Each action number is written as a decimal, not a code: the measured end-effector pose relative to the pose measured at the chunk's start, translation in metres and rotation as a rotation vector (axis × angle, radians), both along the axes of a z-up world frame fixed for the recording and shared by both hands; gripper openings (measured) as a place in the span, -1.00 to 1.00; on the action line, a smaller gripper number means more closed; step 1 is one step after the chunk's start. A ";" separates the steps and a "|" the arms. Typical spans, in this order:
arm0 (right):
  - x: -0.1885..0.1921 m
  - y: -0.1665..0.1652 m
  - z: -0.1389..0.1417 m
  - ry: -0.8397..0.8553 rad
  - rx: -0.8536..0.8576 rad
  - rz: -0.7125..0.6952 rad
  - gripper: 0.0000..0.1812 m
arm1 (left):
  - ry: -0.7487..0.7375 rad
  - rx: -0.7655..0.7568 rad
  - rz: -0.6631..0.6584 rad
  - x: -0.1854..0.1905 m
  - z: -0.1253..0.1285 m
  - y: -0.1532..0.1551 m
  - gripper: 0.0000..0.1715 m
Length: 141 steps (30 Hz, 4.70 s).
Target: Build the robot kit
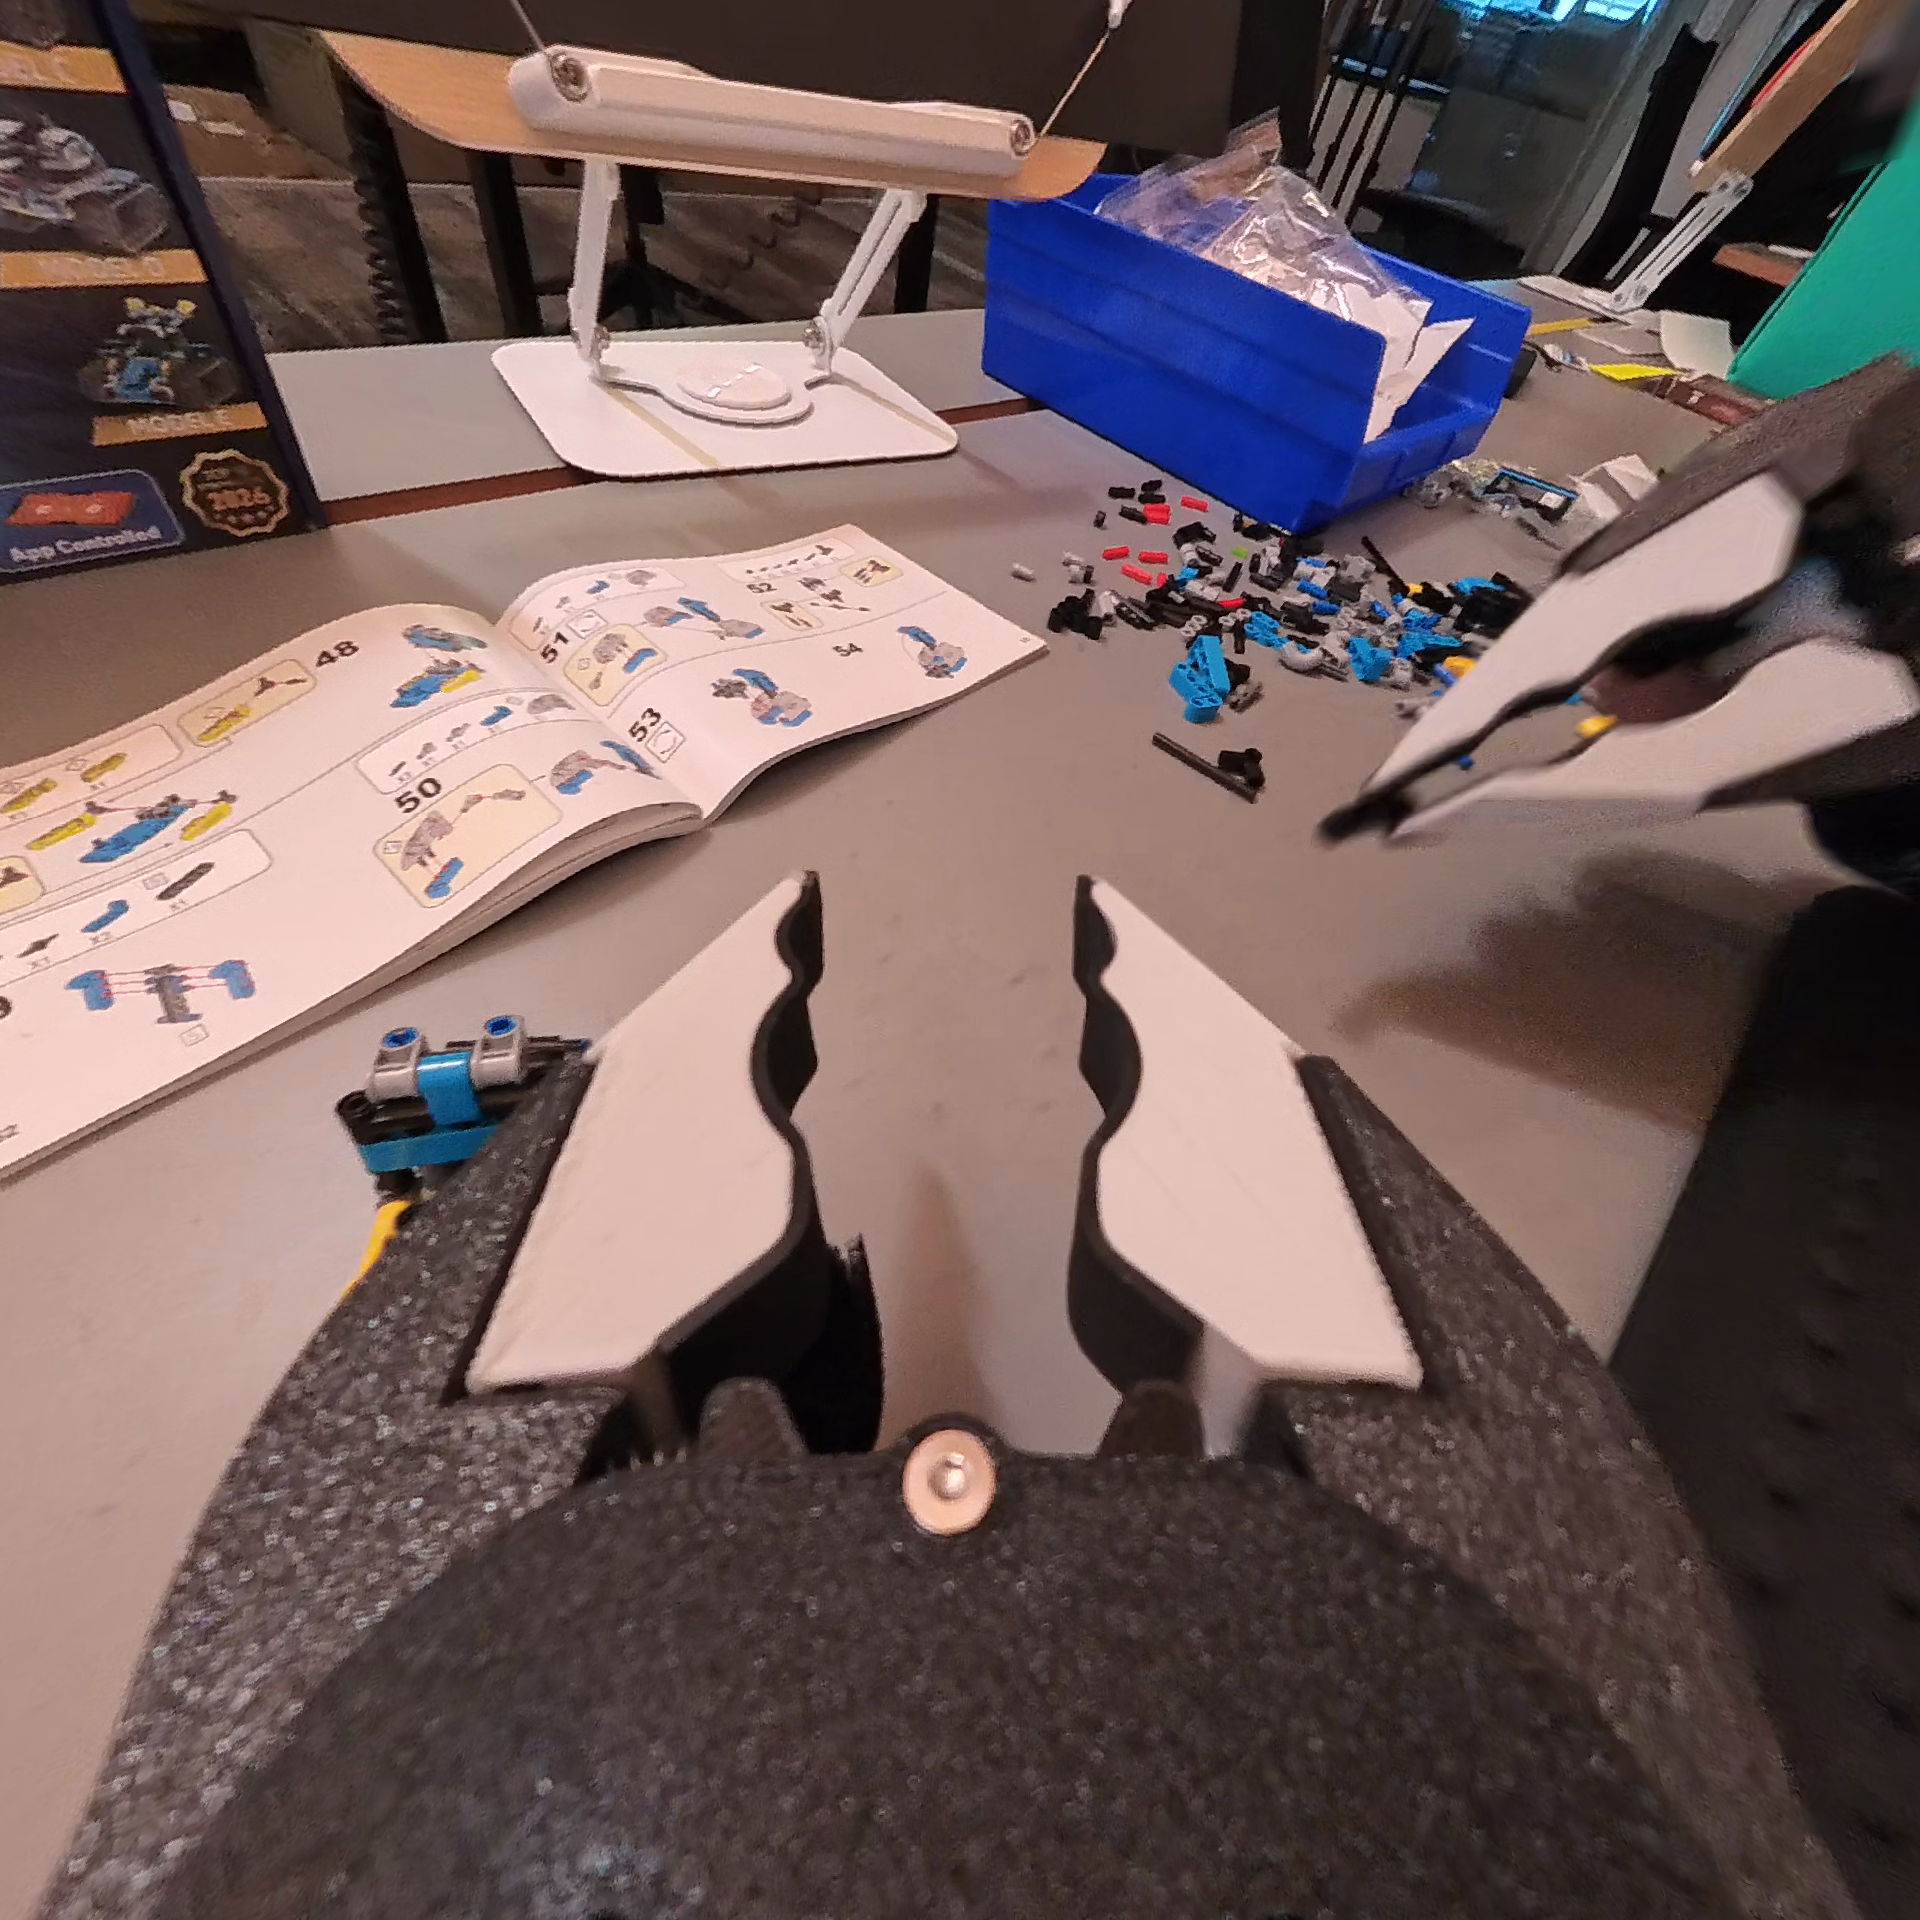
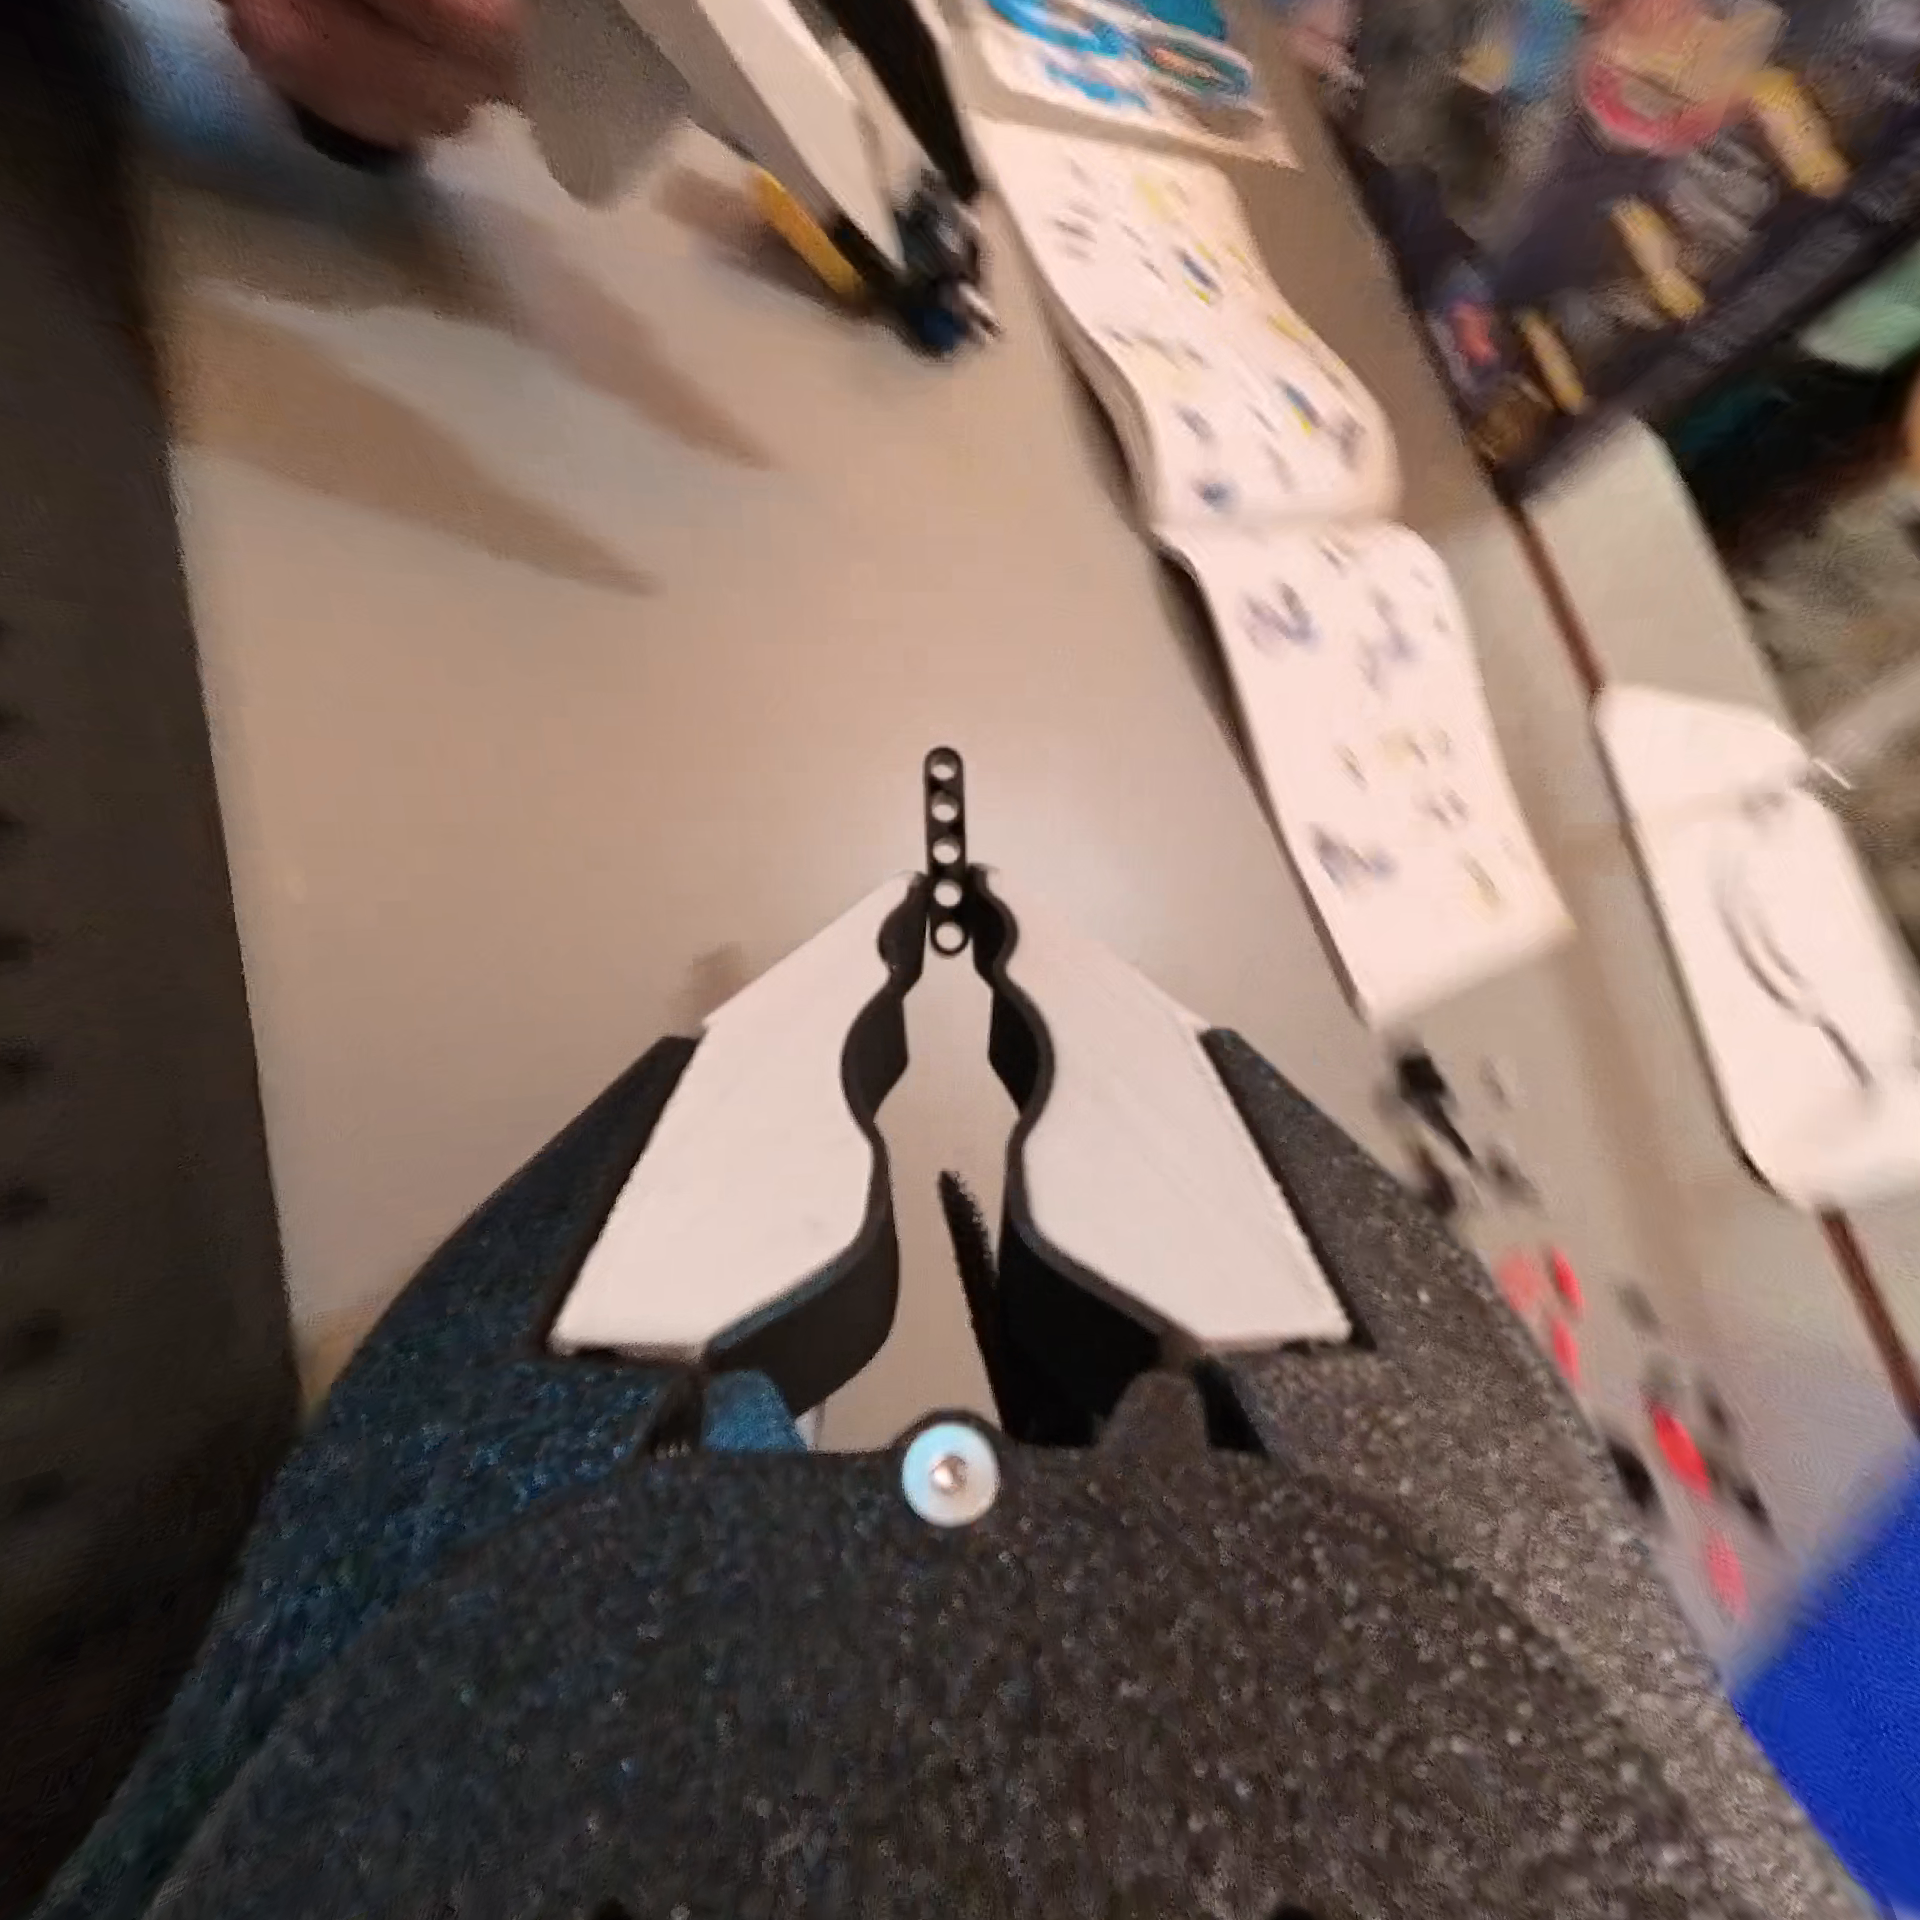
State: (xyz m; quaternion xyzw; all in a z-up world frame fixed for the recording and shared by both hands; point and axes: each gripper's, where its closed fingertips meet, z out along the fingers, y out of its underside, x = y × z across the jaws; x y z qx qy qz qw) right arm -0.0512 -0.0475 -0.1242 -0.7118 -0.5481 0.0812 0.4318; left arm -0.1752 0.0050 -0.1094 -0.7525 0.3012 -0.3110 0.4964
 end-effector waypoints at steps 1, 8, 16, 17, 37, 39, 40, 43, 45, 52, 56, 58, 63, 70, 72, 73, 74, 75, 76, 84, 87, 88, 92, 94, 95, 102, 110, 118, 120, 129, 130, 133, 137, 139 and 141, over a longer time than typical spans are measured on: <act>-0.026 0.004 -0.012 0.004 -0.048 0.071 -0.92 | 0.011 0.003 0.011 -0.003 -0.001 0.002 -0.47; -0.098 0.034 -0.057 -0.076 -0.154 0.210 -0.92 | 0.109 0.023 0.072 -0.016 -0.014 0.010 -0.74; -0.099 0.047 -0.060 -0.011 -0.209 0.172 -0.91 | 0.137 0.012 0.156 -0.030 -0.018 0.020 -0.74; -0.096 0.048 -0.059 0.002 -0.204 0.145 -0.87 | 0.123 0.023 0.192 -0.036 -0.013 0.025 -0.74; -0.015 0.085 -0.006 0.492 -0.237 -0.463 -0.75 | 0.101 0.034 0.511 -0.103 -0.007 0.061 -0.66; 0.017 0.089 -0.002 0.479 -0.174 -0.543 -0.74 | 0.094 0.032 0.510 -0.103 -0.007 0.061 -0.67; 0.039 0.090 -0.002 0.448 -0.131 -0.590 -0.73 | 0.088 0.031 0.510 -0.103 -0.006 0.061 -0.66; 0.109 0.079 -0.026 0.322 -0.106 -0.743 -0.65 | 0.078 0.040 0.510 -0.102 -0.003 0.061 -0.67; 0.146 0.064 -0.037 0.312 -0.115 -0.836 -0.65 | 0.090 0.053 0.517 -0.102 -0.002 0.063 -0.66; 0.190 0.031 -0.042 0.260 -0.065 -1.000 -0.64 | 0.116 0.106 0.532 -0.101 0.005 0.068 -0.67; 0.189 0.036 -0.045 0.303 -0.103 -0.996 -0.66 | 0.103 0.083 0.534 -0.101 0.003 0.070 -0.67; 0.189 0.038 -0.046 0.281 -0.100 -0.990 -0.71 | 0.092 0.074 0.531 -0.100 0.003 0.070 -0.67; 0.187 0.041 -0.051 0.231 -0.108 -0.986 -0.75 | 0.088 0.057 0.521 -0.098 0.001 0.069 -0.66; 0.185 0.046 -0.053 0.198 -0.109 -0.966 -0.92 | 0.086 0.042 0.496 -0.093 -0.002 0.066 -0.66; 0.181 0.046 -0.048 0.184 -0.075 -0.944 -0.92 | 0.085 0.045 0.497 -0.093 -0.001 0.066 -0.66; 0.175 0.047 -0.041 0.185 -0.048 -0.921 -0.92 | 0.084 0.043 0.497 -0.093 -0.001 0.066 -0.66; 0.164 0.047 -0.031 0.192 -0.021 -0.883 -0.92 | 0.083 0.040 0.497 -0.093 -0.002 0.066 -0.66; 0.146 0.046 -0.022 0.206 -0.007 -0.819 -0.92 | 0.082 0.038 0.498 -0.093 -0.002 0.066 -0.66; 0.120 0.043 -0.016 0.229 -0.018 -0.731 -0.92 | 0.081 0.037 0.497 -0.093 -0.002 0.066 -0.66; -0.085 0.012 -0.037 0.216 -0.255 -0.191 -0.92 | 0.068 0.031 0.489 -0.092 -0.002 0.064 -0.66; -0.101 0.022 -0.050 0.186 -0.299 -0.194 -0.92 | 0.053 0.023 0.479 -0.091 -0.002 0.061 -0.66; -0.102 0.024 -0.055 0.177 -0.322 -0.204 -0.92 | 0.052 0.021 0.478 -0.091 -0.002 0.061 -0.66; -0.102 0.032 -0.055 0.211 -0.334 -0.237 -0.83 | 0.038 0.015 0.469 -0.091 -0.002 0.059 -0.66; -0.086 0.039 -0.047 0.214 -0.290 -0.270 -0.63 | 0.028 0.008 0.464 -0.091 -0.002 0.058 -0.66; -0.072 0.044 -0.039 0.237 -0.251 -0.294 -0.62 | 0.022 0.005 0.462 -0.091 -0.002 0.057 -0.66; 0.089 0.090 -0.043 0.242 -0.214 -0.802 -0.64 | 0.002 -0.016 0.447 -0.089 -0.003 0.056 -0.66; 0.087 0.086 -0.056 0.185 -0.231 -0.789 -0.64 | 0.007 -0.022 0.446 -0.088 -0.005 0.056 -0.66; 0.094 0.089 -0.057 0.210 -0.244 -0.830 -0.65 | 0.013 -0.022 0.448 -0.089 -0.006 0.057 -0.66; 0.096 0.090 -0.057 0.202 -0.233 -0.840 -0.65 | 0.012 -0.022 0.448 -0.089 -0.006 0.057 -0.66; 0.096 0.090 -0.059 0.184 -0.224 -0.839 -0.78 | 0.003 -0.027 0.444 -0.088 -0.006 0.056 -0.66; 0.096 0.090 -0.059 0.181 -0.223 -0.837 -0.79 | 0.002 -0.028 0.443 -0.088 -0.006 0.056 -0.66; 0.091 0.089 -0.056 0.183 -0.213 -0.812 -0.81 | 0.003 -0.026 0.446 -0.088 -0.006 0.056 -0.66; 0.077 0.090 -0.042 0.206 -0.153 -0.750 -0.81 | 0.006 -0.026 0.448 -0.089 -0.006 0.057 -0.66; 0.054 0.086 -0.028 0.255 -0.117 -0.641 -0.82 | 0.007 -0.026 0.447 -0.088 -0.006 0.057 -0.66; 0.017 0.073 -0.014 0.276 -0.070 -0.458 -0.82 | 0.010 -0.026 0.448 -0.088 -0.006 0.057 -0.66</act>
